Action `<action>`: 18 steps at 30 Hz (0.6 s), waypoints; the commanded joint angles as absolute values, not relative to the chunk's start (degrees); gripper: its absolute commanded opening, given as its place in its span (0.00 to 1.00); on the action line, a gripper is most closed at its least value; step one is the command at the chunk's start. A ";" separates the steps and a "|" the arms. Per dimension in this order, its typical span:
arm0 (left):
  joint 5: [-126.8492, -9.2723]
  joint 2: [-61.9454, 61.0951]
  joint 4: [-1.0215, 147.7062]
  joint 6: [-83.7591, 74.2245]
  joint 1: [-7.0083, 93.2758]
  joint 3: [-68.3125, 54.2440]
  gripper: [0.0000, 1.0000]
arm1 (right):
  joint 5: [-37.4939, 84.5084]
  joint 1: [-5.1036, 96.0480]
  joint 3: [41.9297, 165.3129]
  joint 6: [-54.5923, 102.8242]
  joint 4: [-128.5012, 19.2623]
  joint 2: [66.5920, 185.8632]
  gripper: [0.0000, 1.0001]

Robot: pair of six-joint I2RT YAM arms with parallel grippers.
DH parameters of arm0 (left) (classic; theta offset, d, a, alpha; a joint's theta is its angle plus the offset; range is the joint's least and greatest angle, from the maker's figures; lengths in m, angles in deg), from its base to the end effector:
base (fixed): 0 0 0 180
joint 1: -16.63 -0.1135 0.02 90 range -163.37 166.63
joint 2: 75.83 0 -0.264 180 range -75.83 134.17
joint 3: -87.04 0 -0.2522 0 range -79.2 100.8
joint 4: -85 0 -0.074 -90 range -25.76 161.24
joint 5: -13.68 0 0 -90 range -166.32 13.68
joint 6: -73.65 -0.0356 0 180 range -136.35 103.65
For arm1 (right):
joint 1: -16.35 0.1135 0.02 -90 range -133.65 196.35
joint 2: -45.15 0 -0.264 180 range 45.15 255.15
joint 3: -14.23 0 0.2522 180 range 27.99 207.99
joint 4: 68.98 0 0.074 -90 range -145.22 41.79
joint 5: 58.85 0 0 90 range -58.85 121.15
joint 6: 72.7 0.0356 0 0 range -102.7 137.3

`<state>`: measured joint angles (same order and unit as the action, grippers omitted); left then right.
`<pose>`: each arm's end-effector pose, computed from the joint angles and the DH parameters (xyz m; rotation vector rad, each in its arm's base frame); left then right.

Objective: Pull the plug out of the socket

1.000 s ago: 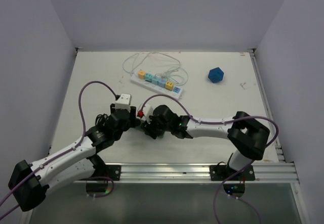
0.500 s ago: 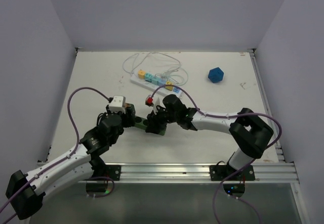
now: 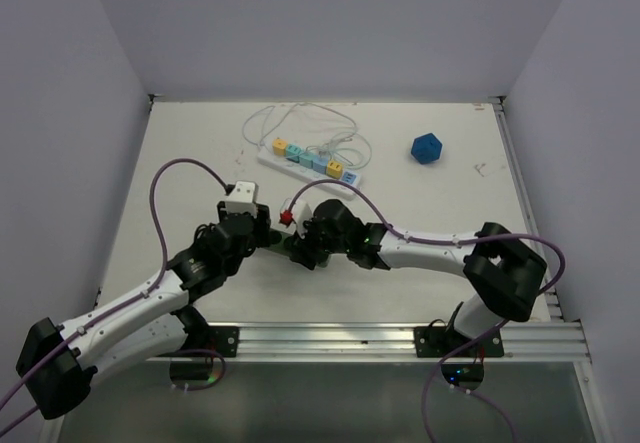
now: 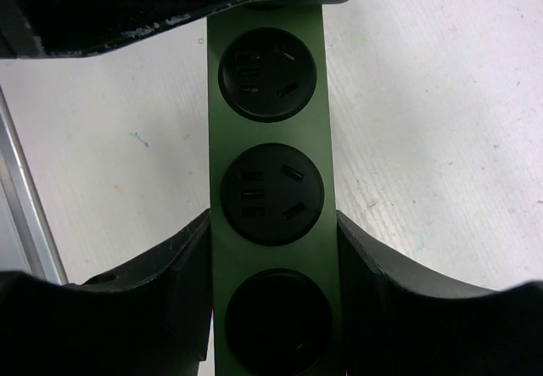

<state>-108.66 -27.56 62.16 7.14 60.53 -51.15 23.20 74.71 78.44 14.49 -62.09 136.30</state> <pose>0.1470 -0.1150 0.2312 0.0199 2.0007 -0.1649 0.1746 0.2928 0.2024 -1.2113 1.8861 0.6947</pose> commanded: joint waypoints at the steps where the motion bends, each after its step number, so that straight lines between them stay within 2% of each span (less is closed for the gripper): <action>1: -116.31 -29.59 65.96 8.44 59.52 -49.31 0.00 | 20.36 72.96 80.19 19.82 -61.63 136.45 0.00; 7: -113.50 -38.56 72.82 6.50 59.52 -54.51 0.00 | 9.97 66.53 80.02 31.27 -66.29 139.01 0.00; 18: -113.59 -33.73 67.55 8.17 59.52 -50.82 0.00 | 12.51 68.90 81.15 21.61 -64.63 139.27 0.00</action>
<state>-111.89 -32.85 65.65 7.09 59.77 -54.36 11.42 67.65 78.75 24.66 -62.46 139.71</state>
